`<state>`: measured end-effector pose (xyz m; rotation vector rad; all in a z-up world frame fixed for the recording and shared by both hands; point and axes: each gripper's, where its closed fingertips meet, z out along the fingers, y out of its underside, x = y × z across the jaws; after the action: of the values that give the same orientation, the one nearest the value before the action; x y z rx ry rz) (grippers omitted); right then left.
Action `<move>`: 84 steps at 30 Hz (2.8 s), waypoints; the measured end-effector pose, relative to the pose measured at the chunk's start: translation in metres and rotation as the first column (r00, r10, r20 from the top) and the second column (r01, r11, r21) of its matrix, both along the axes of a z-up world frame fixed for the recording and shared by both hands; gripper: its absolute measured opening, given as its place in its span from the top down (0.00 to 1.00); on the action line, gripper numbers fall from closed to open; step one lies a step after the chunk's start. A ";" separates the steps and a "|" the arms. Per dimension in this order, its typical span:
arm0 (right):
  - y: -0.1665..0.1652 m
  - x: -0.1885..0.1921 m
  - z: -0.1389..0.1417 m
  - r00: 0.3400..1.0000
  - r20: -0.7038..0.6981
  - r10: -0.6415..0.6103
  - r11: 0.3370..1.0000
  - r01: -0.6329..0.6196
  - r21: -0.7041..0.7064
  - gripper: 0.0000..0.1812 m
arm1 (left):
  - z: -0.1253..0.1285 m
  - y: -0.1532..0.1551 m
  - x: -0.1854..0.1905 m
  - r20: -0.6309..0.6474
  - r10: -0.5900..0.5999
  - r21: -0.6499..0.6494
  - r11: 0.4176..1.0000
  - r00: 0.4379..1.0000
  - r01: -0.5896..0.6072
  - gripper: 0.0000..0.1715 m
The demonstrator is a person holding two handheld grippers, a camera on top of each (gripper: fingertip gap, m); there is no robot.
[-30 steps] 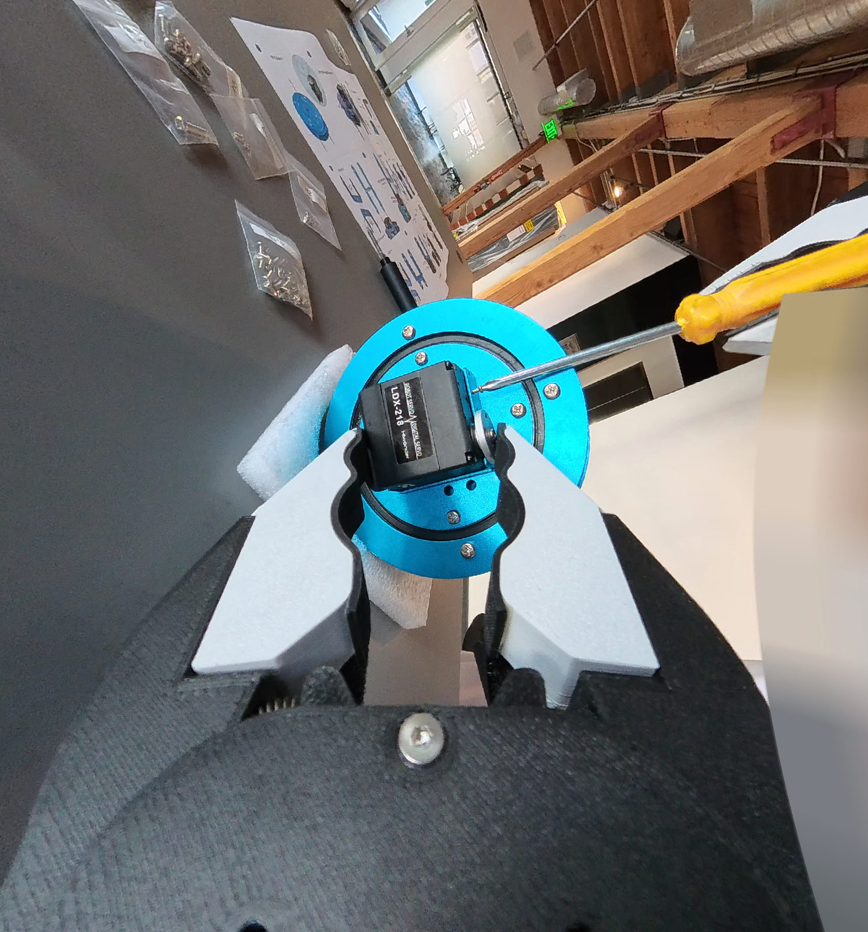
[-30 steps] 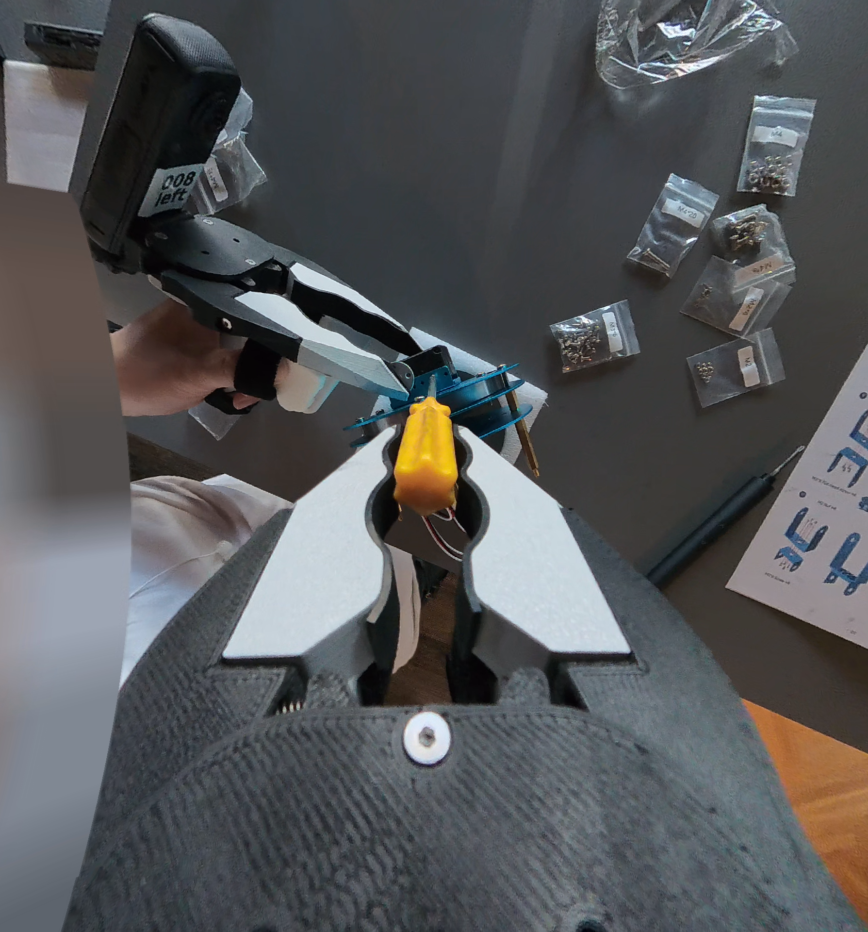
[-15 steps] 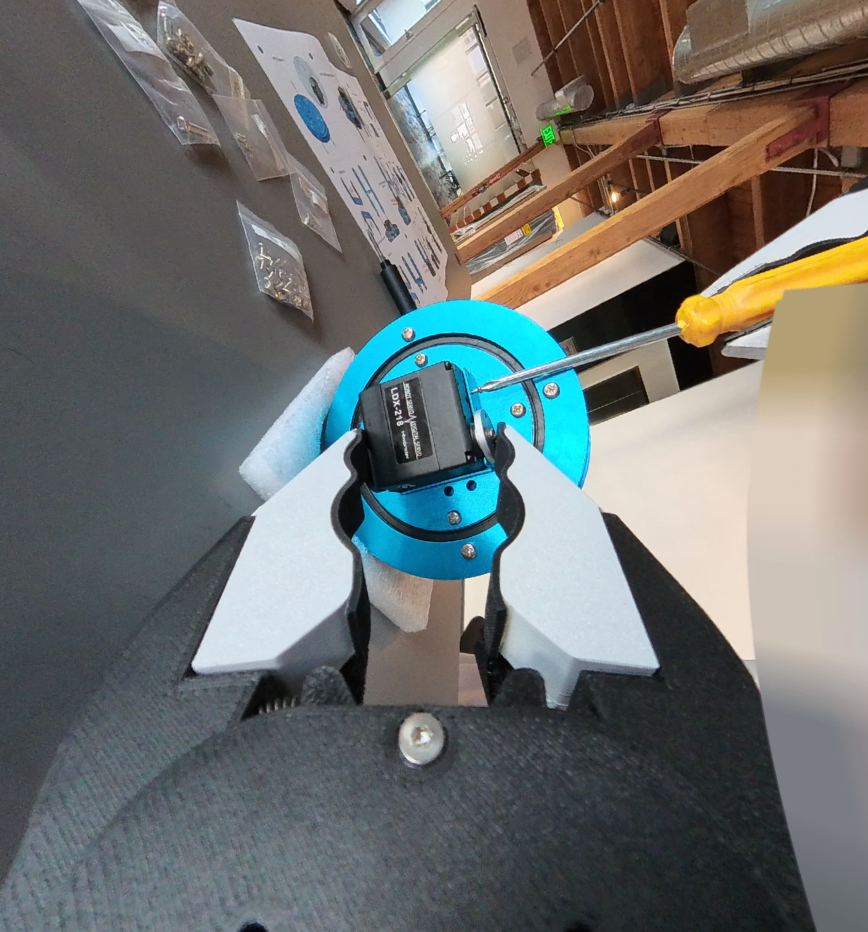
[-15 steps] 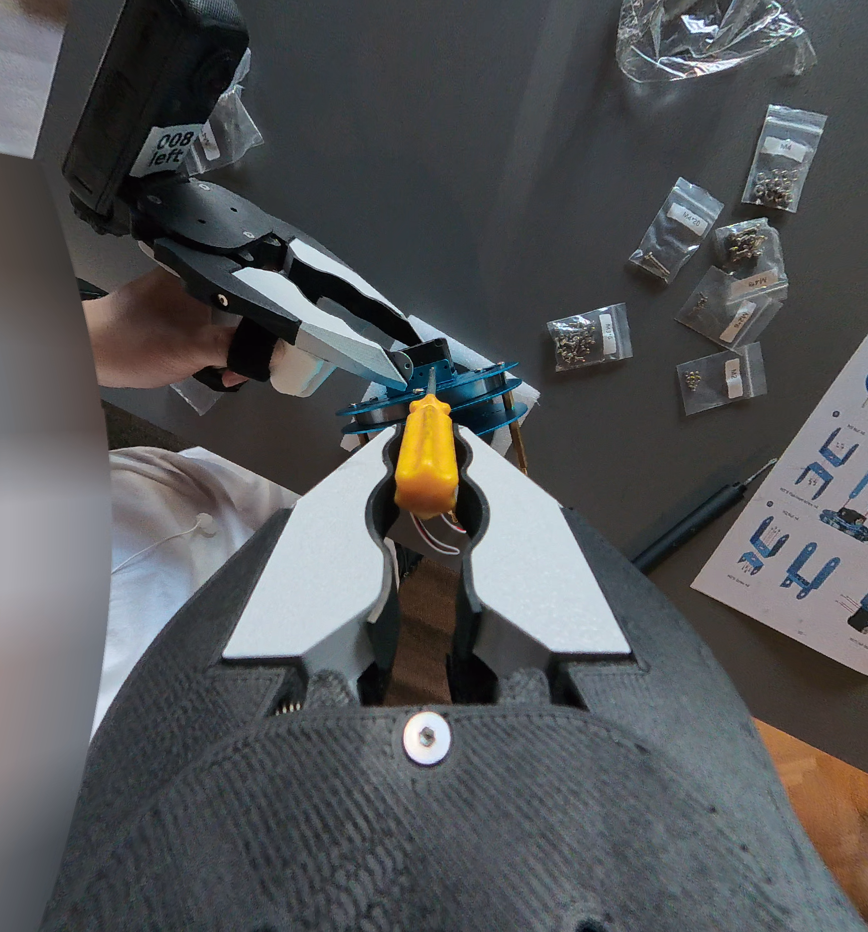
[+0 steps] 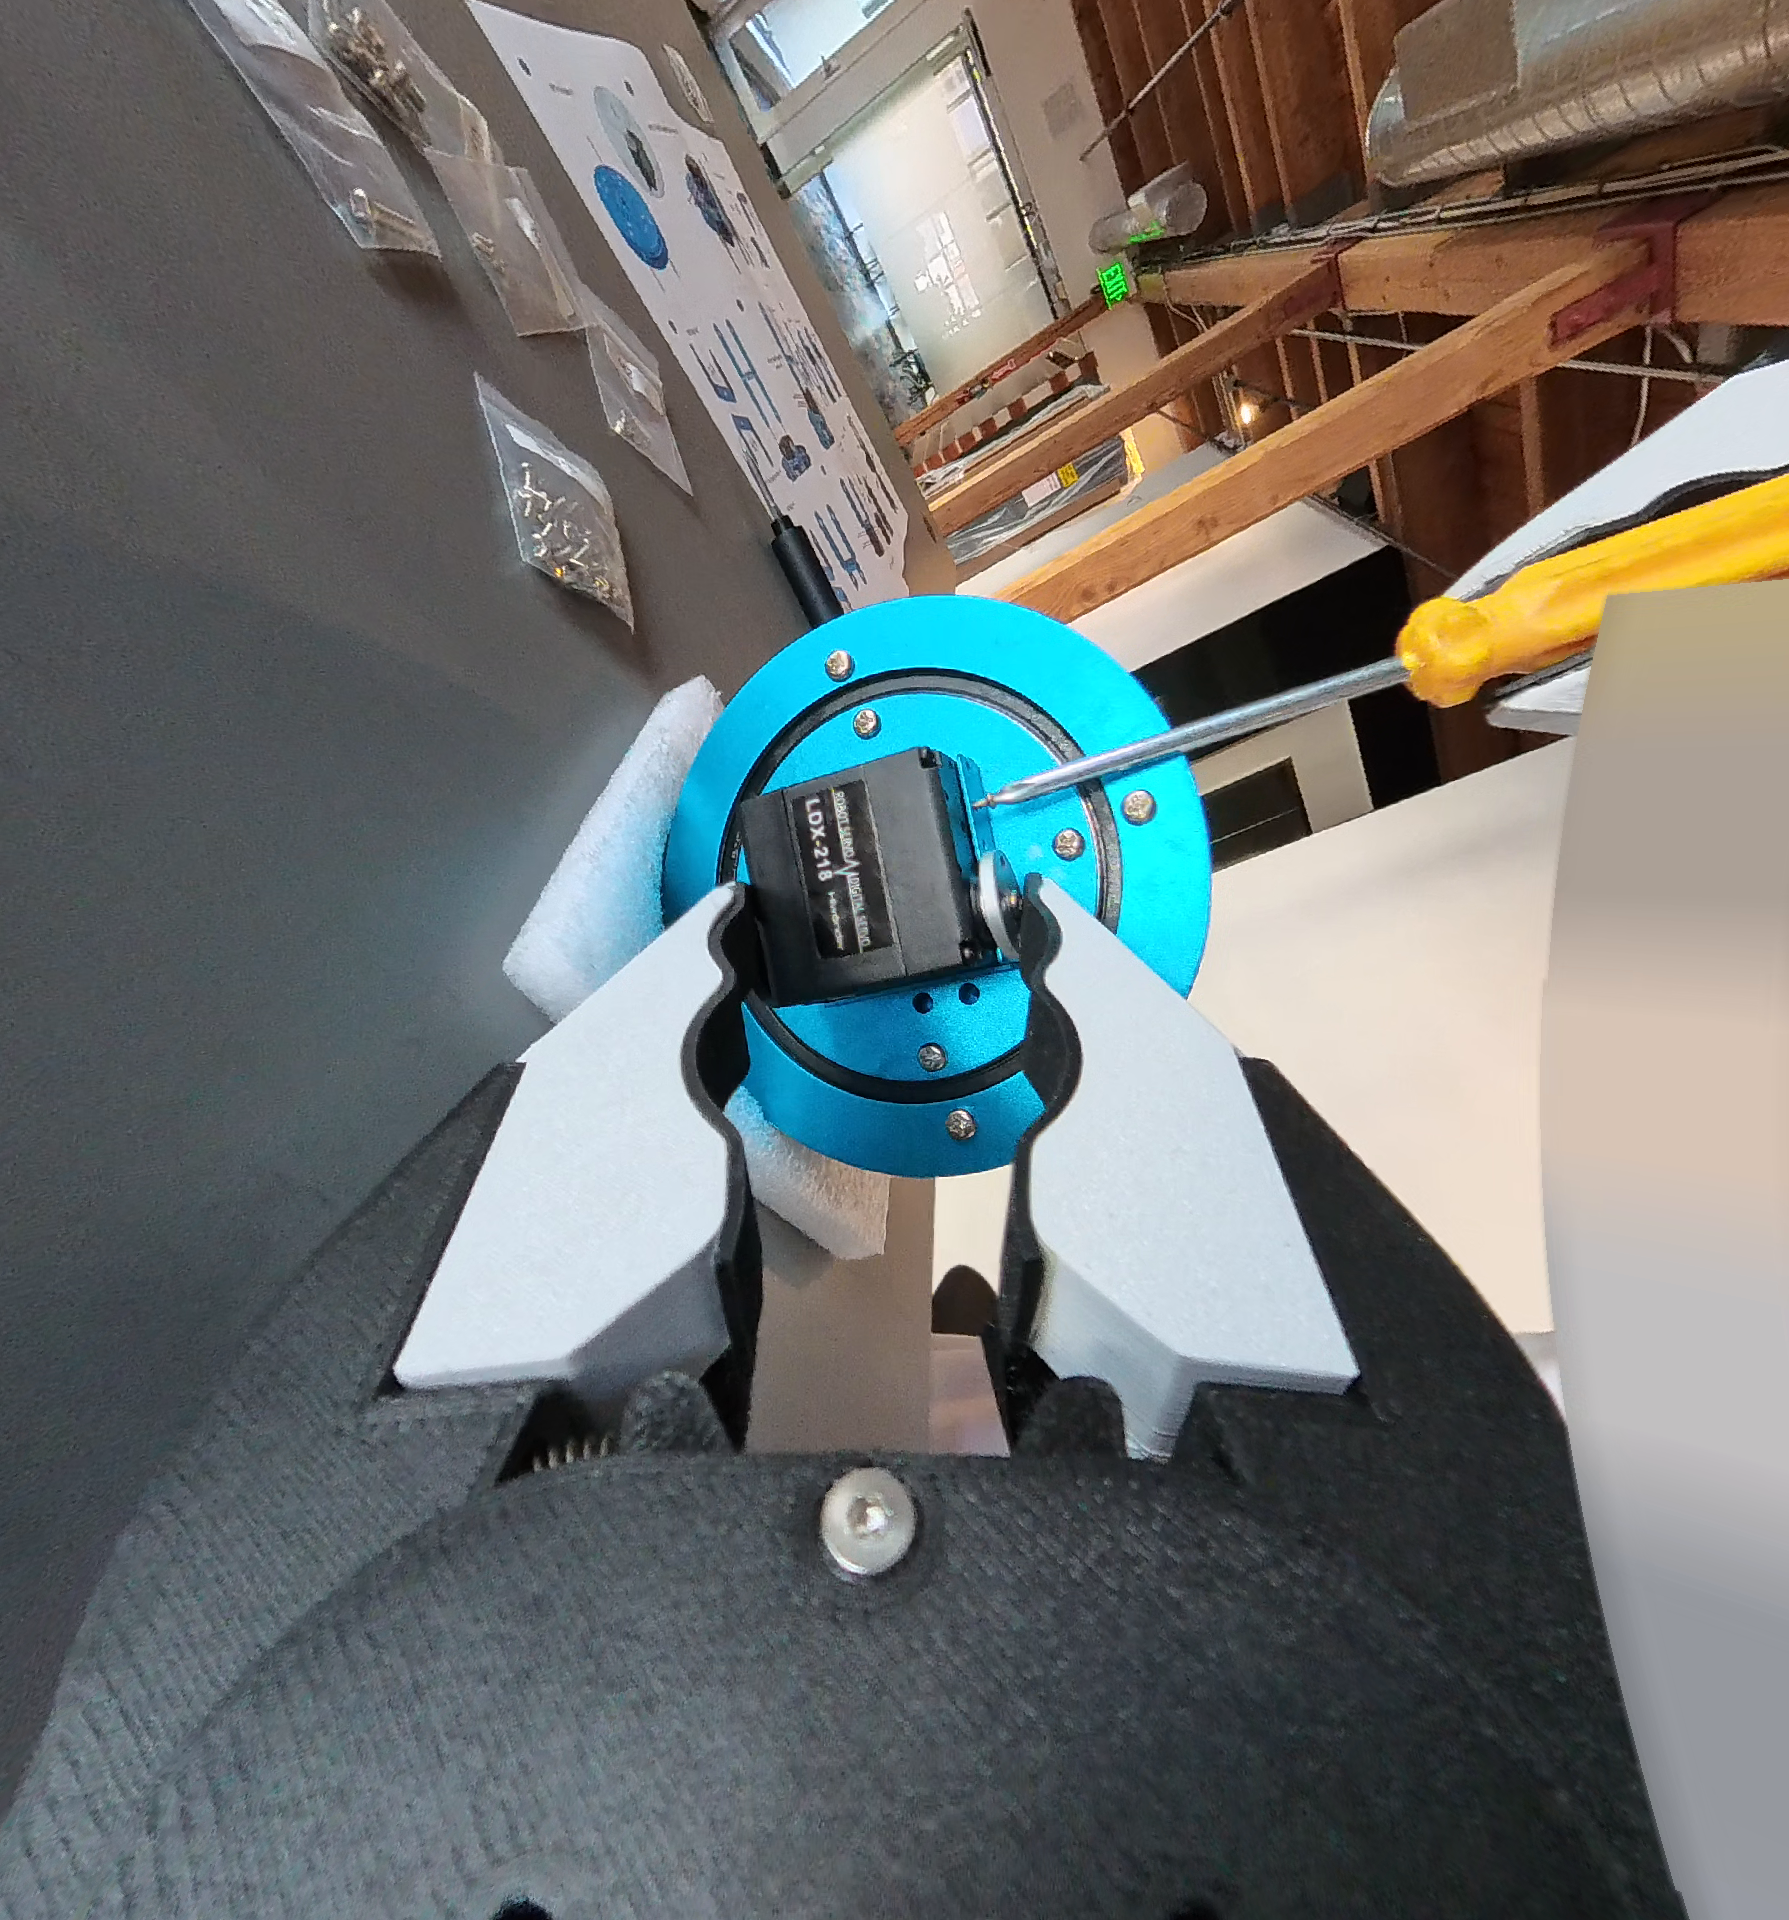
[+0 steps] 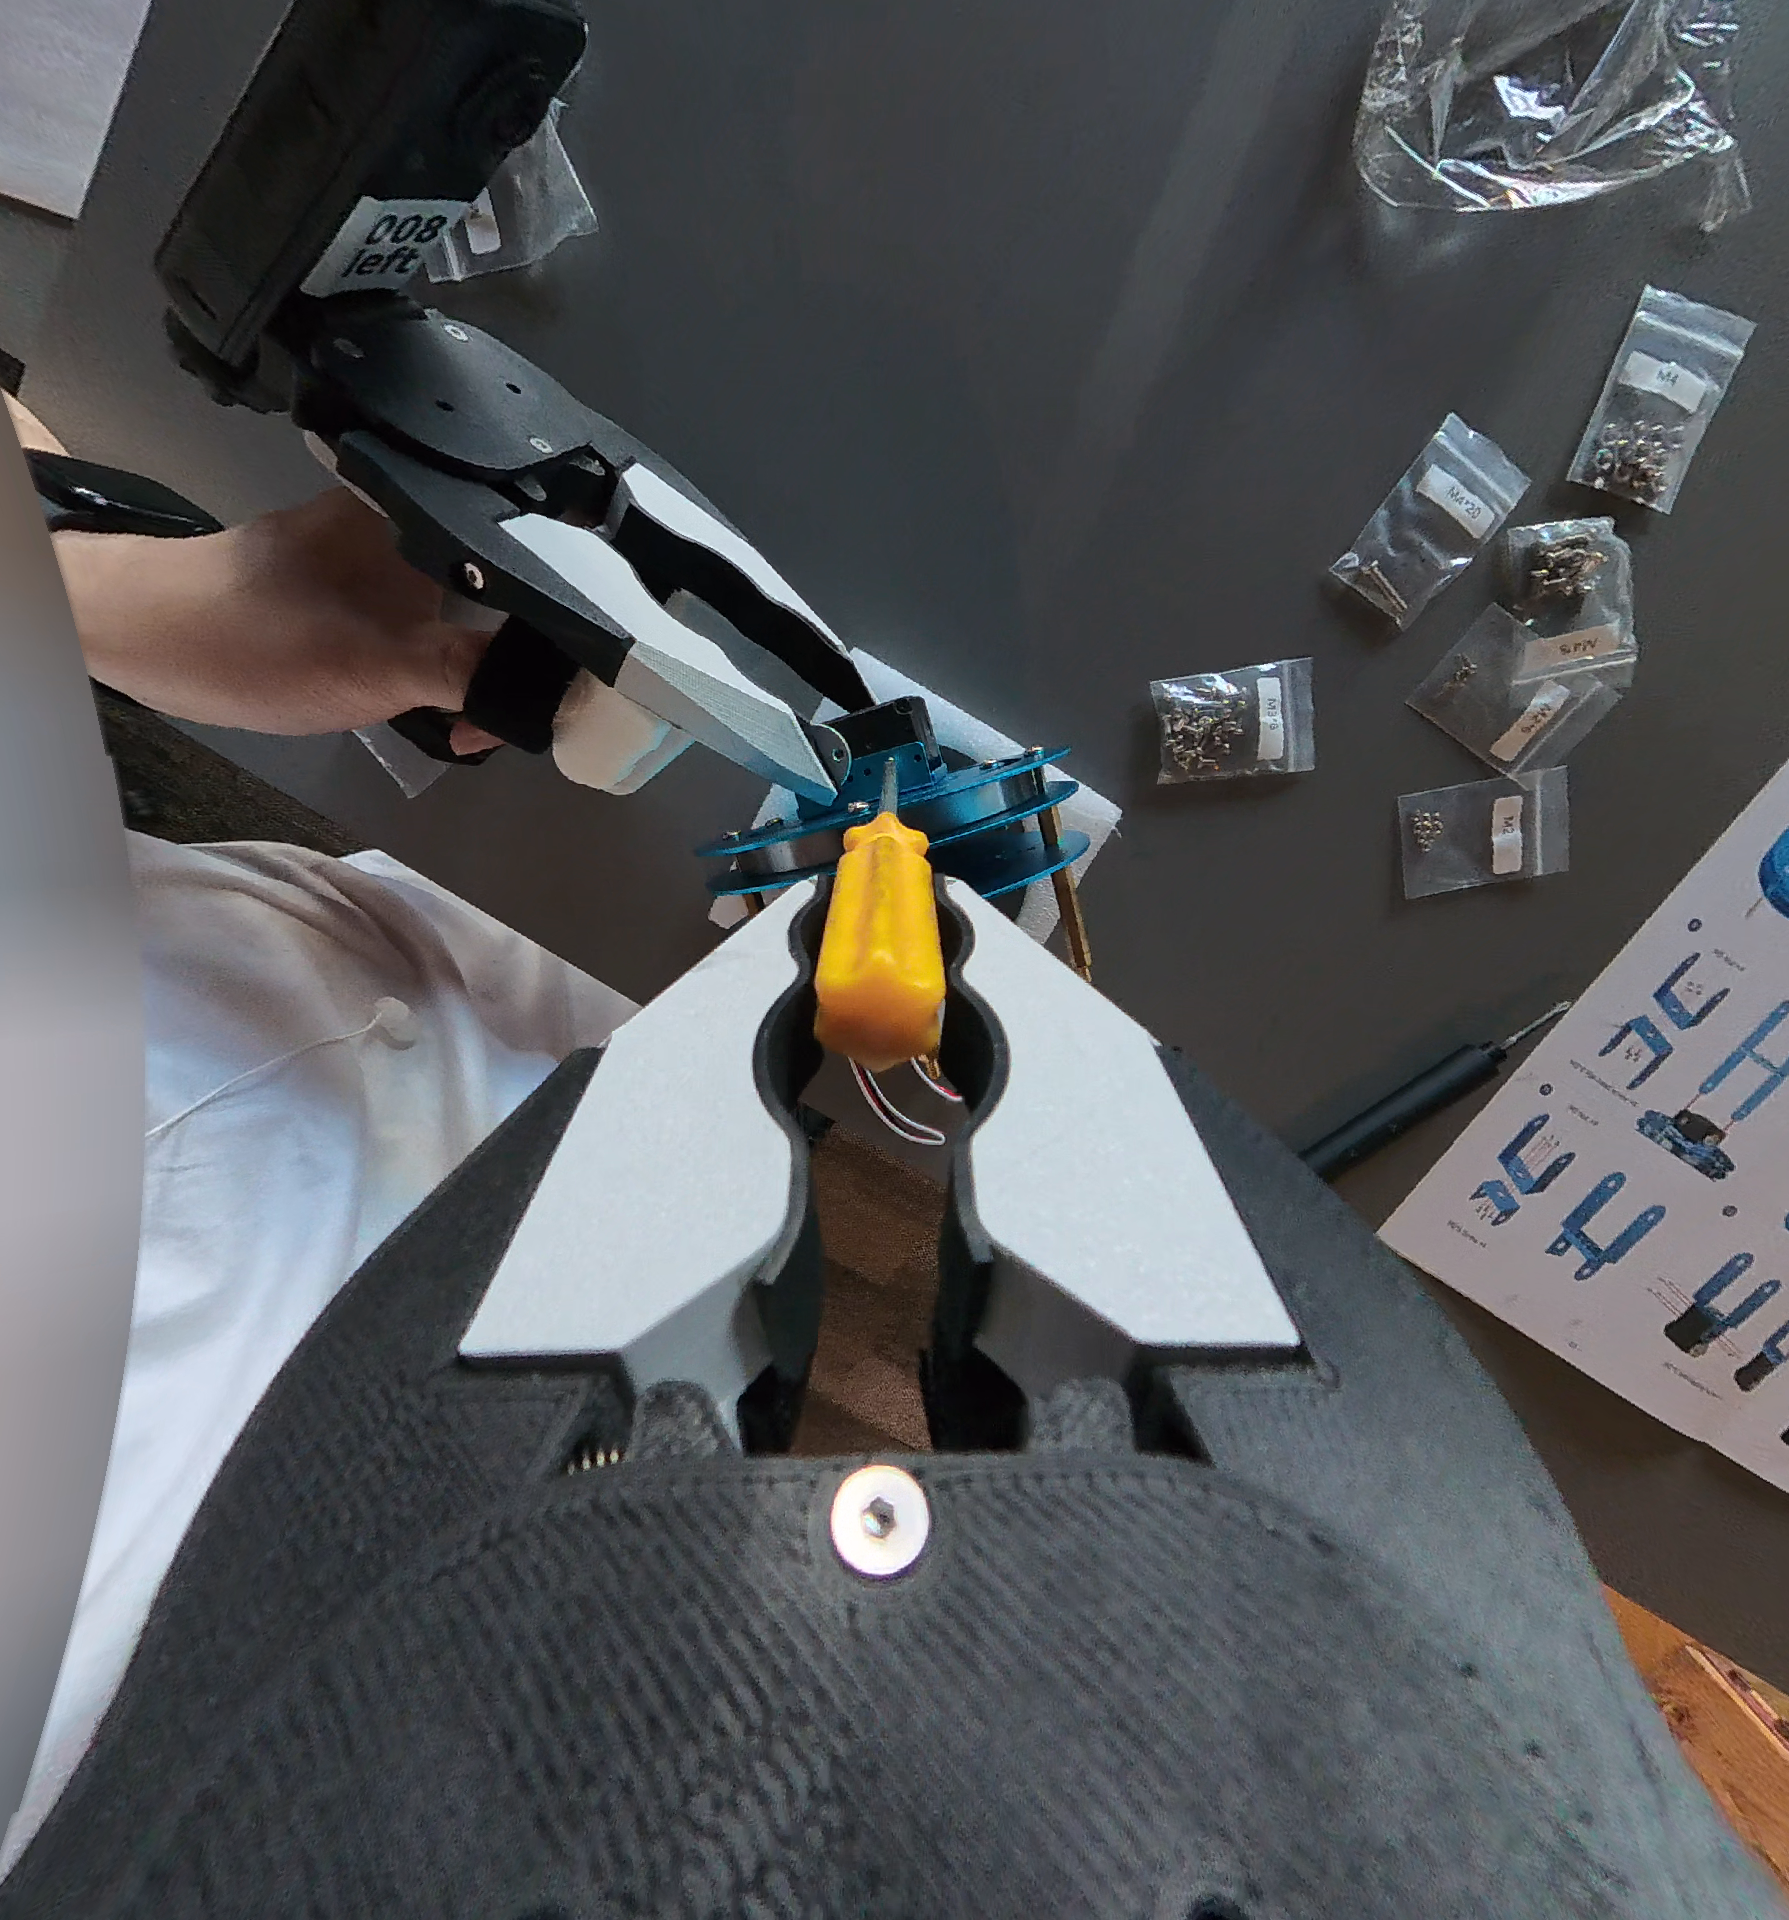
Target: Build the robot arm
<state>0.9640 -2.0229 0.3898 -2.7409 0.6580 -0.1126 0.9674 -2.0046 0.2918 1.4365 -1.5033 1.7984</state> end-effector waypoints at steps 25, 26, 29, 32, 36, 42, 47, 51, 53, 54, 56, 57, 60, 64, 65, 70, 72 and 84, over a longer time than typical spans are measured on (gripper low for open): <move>-0.002 -0.004 0.000 1.000 -0.004 0.006 0.999 -0.006 0.046 0.90 | 0.030 0.029 0.005 0.084 0.030 -0.047 0.999 0.996 -0.027 0.64; -0.002 -0.004 0.000 1.000 -0.002 0.008 0.999 -0.008 0.046 0.90 | 0.037 0.036 0.009 0.136 0.053 -0.017 0.999 0.989 -0.052 0.64; -0.002 -0.005 0.000 1.000 -0.003 0.011 0.999 -0.011 0.048 0.90 | 0.068 0.041 0.012 0.397 0.005 0.079 0.996 0.918 -0.040 0.67; -0.002 -0.006 0.000 1.000 0.000 0.016 0.999 -0.016 0.050 0.90 | 0.090 0.025 0.003 0.600 -0.161 0.175 0.982 0.784 0.067 0.73; -0.002 -0.008 0.000 1.000 0.000 0.017 0.998 -0.017 0.054 0.91 | 0.094 -0.001 -0.009 0.671 -0.345 0.278 0.938 0.657 0.209 0.75; -0.002 -0.007 0.000 1.000 -0.005 0.011 0.999 -0.011 0.049 0.90 | 0.100 -0.023 -0.017 0.754 -0.411 0.370 0.910 0.513 0.187 0.78; -0.002 -0.006 -0.001 1.000 -0.006 0.006 0.999 -0.006 0.044 0.90 | 0.108 -0.029 -0.015 0.779 -0.445 0.413 0.894 0.442 0.172 0.81; -0.002 -0.005 -0.001 1.000 -0.001 0.003 0.999 -0.003 0.042 0.90 | 0.108 -0.032 -0.018 0.789 -0.484 0.453 0.875 0.379 0.173 0.84; -0.002 -0.005 -0.001 1.000 -0.006 -0.003 0.999 0.003 0.044 0.90 | 0.108 -0.032 -0.018 0.791 -0.484 0.452 0.875 0.375 0.175 0.84; -0.002 -0.006 -0.001 1.000 -0.008 -0.003 0.999 0.004 0.042 0.90 | 0.107 -0.032 -0.019 0.791 -0.482 0.446 0.876 0.377 0.186 0.84; -0.002 -0.006 -0.001 1.000 -0.013 -0.008 0.999 0.008 0.044 0.90 | 0.107 -0.032 -0.019 0.792 -0.480 0.431 0.877 0.379 0.211 0.84; -0.002 -0.006 -0.001 1.000 -0.015 -0.010 0.999 0.010 0.043 0.90 | 0.107 -0.032 -0.019 0.792 -0.481 0.429 0.877 0.376 0.217 0.84; -0.002 -0.006 -0.001 1.000 -0.016 -0.009 0.999 0.010 0.038 0.90 | 0.105 -0.032 -0.019 0.795 -0.489 0.439 0.872 0.358 0.216 0.84; -0.001 -0.007 -0.001 1.000 -0.024 -0.007 0.999 0.008 0.039 0.90 | 0.099 -0.031 -0.018 0.798 -0.508 0.468 0.861 0.325 0.197 0.86; -0.001 -0.007 -0.001 1.000 -0.026 -0.008 0.999 0.009 0.041 0.90 | 0.099 -0.031 -0.018 0.801 -0.503 0.465 0.864 0.325 0.190 0.87; -0.003 -0.007 -0.002 1.000 -0.027 -0.011 0.999 0.012 0.041 0.90 | 0.098 -0.033 -0.016 0.799 -0.505 0.471 0.863 0.325 0.182 0.87; -0.003 -0.007 -0.002 1.000 -0.027 -0.009 0.999 0.011 0.044 0.90 | 0.098 -0.032 -0.017 0.803 -0.502 0.465 0.865 0.322 0.188 0.87; -0.004 -0.008 -0.003 0.999 -0.039 -0.005 0.999 0.006 0.039 0.90 | 0.097 -0.033 -0.018 0.800 -0.490 0.425 0.870 0.347 0.248 0.87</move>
<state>0.9560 -2.0266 0.3867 -2.7099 0.6709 -0.0468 0.9491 -2.0379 0.3891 -0.0627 -2.3420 2.2002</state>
